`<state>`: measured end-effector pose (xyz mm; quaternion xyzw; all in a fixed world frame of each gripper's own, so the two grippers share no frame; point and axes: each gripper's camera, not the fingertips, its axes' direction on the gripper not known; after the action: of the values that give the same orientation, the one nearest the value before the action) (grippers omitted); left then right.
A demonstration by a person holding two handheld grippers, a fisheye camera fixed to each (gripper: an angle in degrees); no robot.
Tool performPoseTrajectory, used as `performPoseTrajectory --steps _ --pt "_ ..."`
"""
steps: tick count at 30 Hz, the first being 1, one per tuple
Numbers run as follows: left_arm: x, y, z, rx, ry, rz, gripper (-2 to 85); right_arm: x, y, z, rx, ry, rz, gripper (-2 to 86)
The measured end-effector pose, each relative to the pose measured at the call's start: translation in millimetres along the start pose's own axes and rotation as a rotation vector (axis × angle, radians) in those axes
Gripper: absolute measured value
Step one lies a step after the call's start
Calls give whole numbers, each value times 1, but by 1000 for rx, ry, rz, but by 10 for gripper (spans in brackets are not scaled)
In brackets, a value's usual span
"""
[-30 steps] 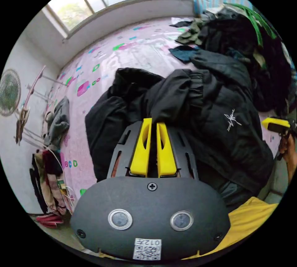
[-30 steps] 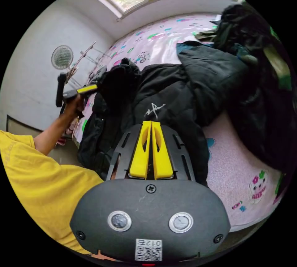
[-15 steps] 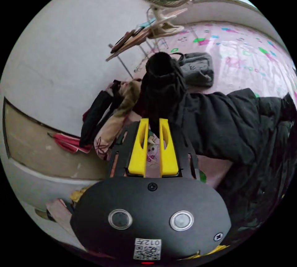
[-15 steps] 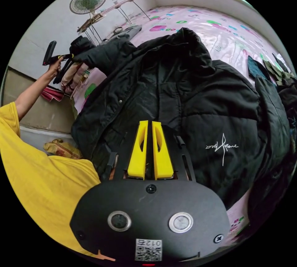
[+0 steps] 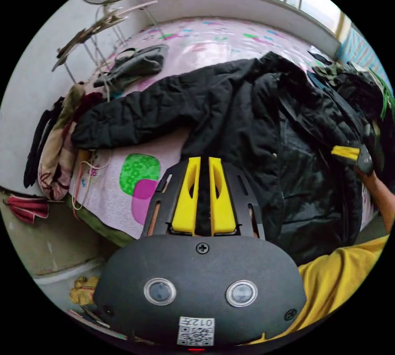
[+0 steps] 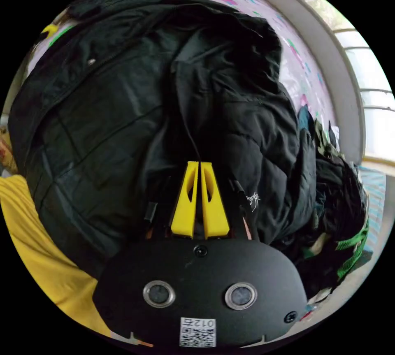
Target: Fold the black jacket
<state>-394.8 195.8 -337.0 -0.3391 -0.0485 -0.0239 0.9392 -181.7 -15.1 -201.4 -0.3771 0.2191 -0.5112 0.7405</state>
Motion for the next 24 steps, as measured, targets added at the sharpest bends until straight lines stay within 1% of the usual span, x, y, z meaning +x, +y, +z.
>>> performPoseTrajectory --steps 2,3,4,5,7,9,12,13,15,17,19,22,23,24 --pt "7 -19 7 -5 59 14 34 50 -5 13 -75 -22 211 9" --pt "9 -35 10 -11 100 30 39 61 -4 14 -79 -56 248 8" --pt "9 -44 12 -14 116 34 42 77 -3 14 -67 -140 280 8" --pt "9 -63 13 -9 140 46 50 86 -3 11 -59 -207 283 9" --pt "12 -91 15 -2 140 90 65 85 -4 1 -31 -258 256 12" --pt "19 -126 22 5 100 136 88 76 -5 -13 0 -284 211 19" --pt "29 -162 39 -37 137 181 100 66 0 -37 97 -341 230 33" --pt "32 -168 43 -45 120 193 101 66 2 -44 141 -374 271 40" --pt "40 -185 58 -40 -4 230 80 66 1 -48 183 -395 307 49" --pt "39 -195 70 -69 -61 235 53 66 -11 -44 195 -347 307 60" --pt "34 -202 77 -84 -70 231 31 70 -27 -40 210 -335 306 63" --pt "15 -213 80 -84 12 206 11 73 -63 -32 240 -298 288 65" --pt "4 -218 81 -87 80 179 8 69 -78 -25 226 -278 268 64" --pt "-9 -222 83 -77 201 141 5 67 -86 -20 211 -270 257 63"
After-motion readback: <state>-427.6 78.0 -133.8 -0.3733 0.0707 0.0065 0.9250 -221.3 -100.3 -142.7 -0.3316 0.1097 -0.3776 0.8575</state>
